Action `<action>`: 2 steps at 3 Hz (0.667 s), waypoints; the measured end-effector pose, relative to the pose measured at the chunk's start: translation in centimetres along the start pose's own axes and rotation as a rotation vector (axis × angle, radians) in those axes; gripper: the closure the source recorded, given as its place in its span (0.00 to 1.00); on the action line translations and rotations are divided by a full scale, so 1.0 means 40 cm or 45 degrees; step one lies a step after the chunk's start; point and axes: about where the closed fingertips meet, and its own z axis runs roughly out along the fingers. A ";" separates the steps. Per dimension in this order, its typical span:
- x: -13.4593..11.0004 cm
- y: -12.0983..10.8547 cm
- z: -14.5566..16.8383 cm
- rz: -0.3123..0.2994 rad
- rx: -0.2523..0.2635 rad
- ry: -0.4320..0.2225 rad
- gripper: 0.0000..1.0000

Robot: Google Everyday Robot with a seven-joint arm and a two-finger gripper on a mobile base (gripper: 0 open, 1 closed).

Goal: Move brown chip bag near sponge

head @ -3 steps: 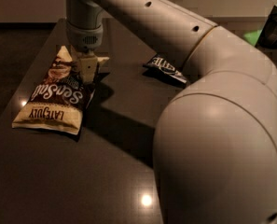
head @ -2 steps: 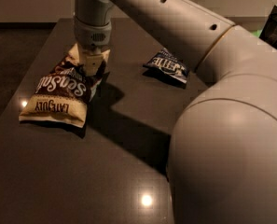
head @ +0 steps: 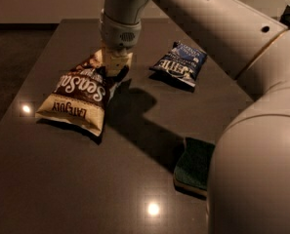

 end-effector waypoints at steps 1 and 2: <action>0.042 0.062 -0.040 -0.038 -0.020 -0.055 1.00; 0.082 0.120 -0.081 -0.088 -0.018 -0.110 1.00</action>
Offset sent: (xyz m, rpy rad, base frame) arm -0.0586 -0.1123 0.0265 0.0980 0.0542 0.1602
